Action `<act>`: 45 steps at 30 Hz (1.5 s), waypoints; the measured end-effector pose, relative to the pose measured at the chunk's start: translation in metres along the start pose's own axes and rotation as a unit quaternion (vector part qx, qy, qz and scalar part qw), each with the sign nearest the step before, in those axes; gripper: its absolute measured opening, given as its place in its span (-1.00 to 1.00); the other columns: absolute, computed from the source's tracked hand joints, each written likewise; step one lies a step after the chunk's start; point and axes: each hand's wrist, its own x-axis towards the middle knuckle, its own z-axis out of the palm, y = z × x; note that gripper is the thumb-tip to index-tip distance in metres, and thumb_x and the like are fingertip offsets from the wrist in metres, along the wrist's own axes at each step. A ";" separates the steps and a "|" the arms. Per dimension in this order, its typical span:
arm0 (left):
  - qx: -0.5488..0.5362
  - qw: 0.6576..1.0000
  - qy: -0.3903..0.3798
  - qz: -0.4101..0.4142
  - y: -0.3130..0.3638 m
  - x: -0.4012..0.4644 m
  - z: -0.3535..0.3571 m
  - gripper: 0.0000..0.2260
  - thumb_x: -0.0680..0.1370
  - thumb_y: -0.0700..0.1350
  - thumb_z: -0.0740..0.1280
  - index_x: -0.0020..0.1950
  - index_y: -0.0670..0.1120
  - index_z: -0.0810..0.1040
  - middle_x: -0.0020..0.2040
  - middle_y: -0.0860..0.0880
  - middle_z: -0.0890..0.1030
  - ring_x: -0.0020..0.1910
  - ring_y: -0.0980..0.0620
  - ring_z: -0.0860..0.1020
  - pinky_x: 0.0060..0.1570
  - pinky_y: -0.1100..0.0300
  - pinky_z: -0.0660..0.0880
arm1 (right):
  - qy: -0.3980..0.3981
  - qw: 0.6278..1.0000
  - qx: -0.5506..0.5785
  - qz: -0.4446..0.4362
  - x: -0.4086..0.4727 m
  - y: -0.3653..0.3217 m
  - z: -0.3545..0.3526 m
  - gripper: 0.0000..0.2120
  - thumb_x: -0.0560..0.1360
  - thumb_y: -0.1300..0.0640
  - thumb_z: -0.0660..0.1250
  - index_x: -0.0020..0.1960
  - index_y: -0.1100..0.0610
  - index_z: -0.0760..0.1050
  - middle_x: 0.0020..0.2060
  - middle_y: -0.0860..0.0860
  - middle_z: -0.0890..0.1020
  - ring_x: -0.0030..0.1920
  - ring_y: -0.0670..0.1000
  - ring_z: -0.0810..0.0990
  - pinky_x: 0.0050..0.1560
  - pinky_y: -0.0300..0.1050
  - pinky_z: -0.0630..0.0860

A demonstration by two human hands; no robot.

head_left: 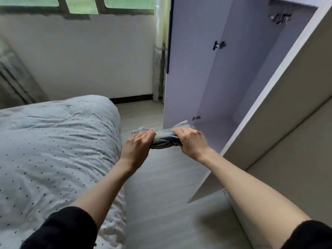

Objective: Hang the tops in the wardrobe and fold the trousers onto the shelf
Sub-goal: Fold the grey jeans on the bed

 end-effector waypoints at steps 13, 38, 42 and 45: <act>0.049 0.996 -0.047 -0.049 -0.109 0.341 0.086 -0.79 0.56 -0.10 0.22 0.18 -0.07 0.44 0.03 -0.04 0.60 -0.04 -0.18 0.57 -0.22 0.07 0.38 | -0.005 0.996 -0.067 0.051 0.311 0.177 -0.049 -0.72 0.50 0.12 0.27 0.19 0.10 0.35 0.12 0.05 0.54 0.13 0.12 0.52 0.00 -0.05 0.44; -0.172 0.891 0.256 0.334 -0.005 0.849 0.083 -0.59 0.32 -0.28 0.47 0.16 -0.16 0.56 0.01 -0.08 0.66 -0.01 -0.11 0.63 -0.24 0.08 0.54 | 0.257 0.859 -0.332 0.291 0.454 0.475 -0.285 -0.56 0.31 0.41 0.34 0.19 0.23 0.49 0.17 0.12 0.57 0.19 0.15 0.53 0.13 0.05 0.43; -0.153 0.870 0.324 0.338 0.038 0.907 0.079 -0.66 0.31 -0.33 0.46 0.07 -0.19 0.58 -0.06 -0.12 0.66 -0.03 -0.13 0.63 -0.15 0.05 0.57 | 0.311 0.844 -0.306 0.312 0.466 0.540 -0.321 -0.54 0.34 0.40 0.31 0.22 0.15 0.45 0.19 0.07 0.55 0.18 0.14 0.51 0.11 -0.03 0.38; -0.114 0.863 0.372 0.322 0.070 0.957 0.082 -0.73 0.32 -0.34 0.44 -0.02 -0.17 0.59 -0.13 -0.10 0.66 -0.06 -0.12 0.63 -0.09 0.05 0.55 | 0.338 0.827 -0.321 0.315 0.480 0.593 -0.342 -0.53 0.33 0.39 0.32 0.21 0.15 0.44 0.12 0.11 0.57 0.12 0.18 0.52 0.10 -0.03 0.33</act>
